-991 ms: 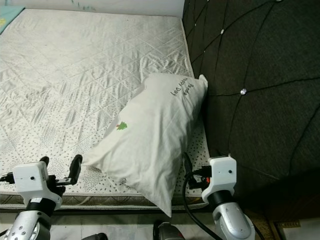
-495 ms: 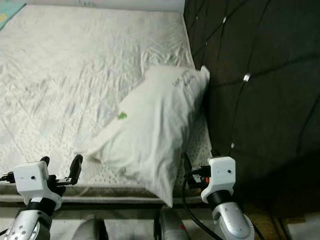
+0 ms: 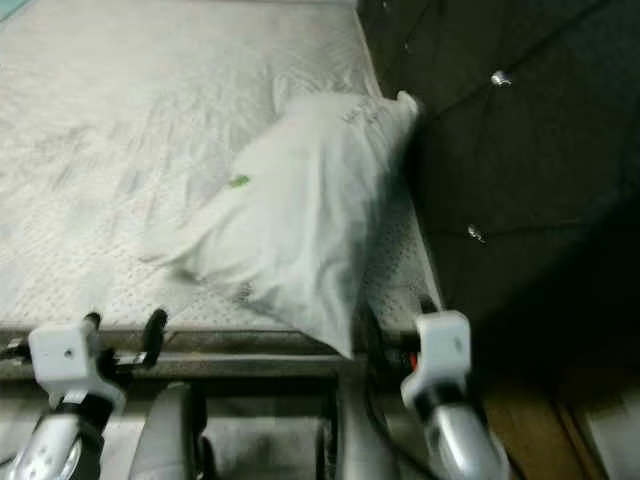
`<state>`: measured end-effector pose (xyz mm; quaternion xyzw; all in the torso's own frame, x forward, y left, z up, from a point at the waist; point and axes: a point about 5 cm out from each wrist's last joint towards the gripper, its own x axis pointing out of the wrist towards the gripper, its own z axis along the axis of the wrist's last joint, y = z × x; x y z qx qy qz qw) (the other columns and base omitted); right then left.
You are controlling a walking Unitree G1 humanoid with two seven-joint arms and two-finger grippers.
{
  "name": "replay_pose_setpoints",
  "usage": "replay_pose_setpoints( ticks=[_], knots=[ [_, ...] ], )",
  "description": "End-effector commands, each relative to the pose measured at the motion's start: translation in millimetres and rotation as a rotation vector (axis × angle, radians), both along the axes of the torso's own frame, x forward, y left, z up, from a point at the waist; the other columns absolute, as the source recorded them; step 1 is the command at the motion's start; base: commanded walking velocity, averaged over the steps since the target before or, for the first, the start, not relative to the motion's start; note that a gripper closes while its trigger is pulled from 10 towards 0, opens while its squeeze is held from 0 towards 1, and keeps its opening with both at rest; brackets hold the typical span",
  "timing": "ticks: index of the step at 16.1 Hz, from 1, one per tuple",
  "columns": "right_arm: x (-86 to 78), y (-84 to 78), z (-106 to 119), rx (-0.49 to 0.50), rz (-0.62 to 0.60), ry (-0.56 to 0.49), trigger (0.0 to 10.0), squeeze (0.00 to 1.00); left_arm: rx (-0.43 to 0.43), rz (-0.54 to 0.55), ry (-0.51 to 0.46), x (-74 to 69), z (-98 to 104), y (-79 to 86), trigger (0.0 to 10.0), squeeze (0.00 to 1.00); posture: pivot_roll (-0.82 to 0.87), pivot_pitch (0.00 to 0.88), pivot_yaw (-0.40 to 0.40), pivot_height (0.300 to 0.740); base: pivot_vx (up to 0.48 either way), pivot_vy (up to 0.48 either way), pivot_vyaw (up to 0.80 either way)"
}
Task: Clean up the room
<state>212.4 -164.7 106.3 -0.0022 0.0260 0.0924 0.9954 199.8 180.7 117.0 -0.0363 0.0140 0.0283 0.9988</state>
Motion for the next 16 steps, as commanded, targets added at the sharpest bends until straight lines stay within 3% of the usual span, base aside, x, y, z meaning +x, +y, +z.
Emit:
replay_pose_setpoints(
  ticks=[1,4,10,14,16],
  knots=[
    [2.9,1.4,0.0,0.005,0.010,0.008,10.0,0.00,-0.008,0.016,0.065,-6.3,-12.6,1.6,10.0,0.00,-0.05,0.253,-0.051,0.587,0.000,0.000,0.00],
    [2.5,3.0,0.0,0.004,0.024,0.005,10.0,0.00,-0.014,0.016,0.069,-6.3,-13.3,1.7,10.0,0.00,-0.05,0.254,-0.050,0.587,0.000,0.000,0.00],
    [3.2,4.9,-1.2,0.010,0.048,0.014,10.0,0.00,-0.017,0.020,0.073,-5.7,-13.6,2.2,10.0,0.00,-0.05,0.258,-0.051,0.508,0.000,0.000,0.00],
    [5.7,6.8,-0.3,-0.002,0.071,0.012,10.0,0.00,-0.015,0.022,0.074,-4.6,-13.8,2.7,10.0,0.00,-0.05,0.258,-0.050,0.508,0.000,0.000,0.00],
    [19.1,7.3,5.5,-0.010,0.061,-0.016,10.0,0.00,-0.020,0.028,0.073,-4.2,-13.6,3.7,10.0,0.00,-0.04,0.258,-0.049,0.508,0.000,0.000,0.00]
  ],
)
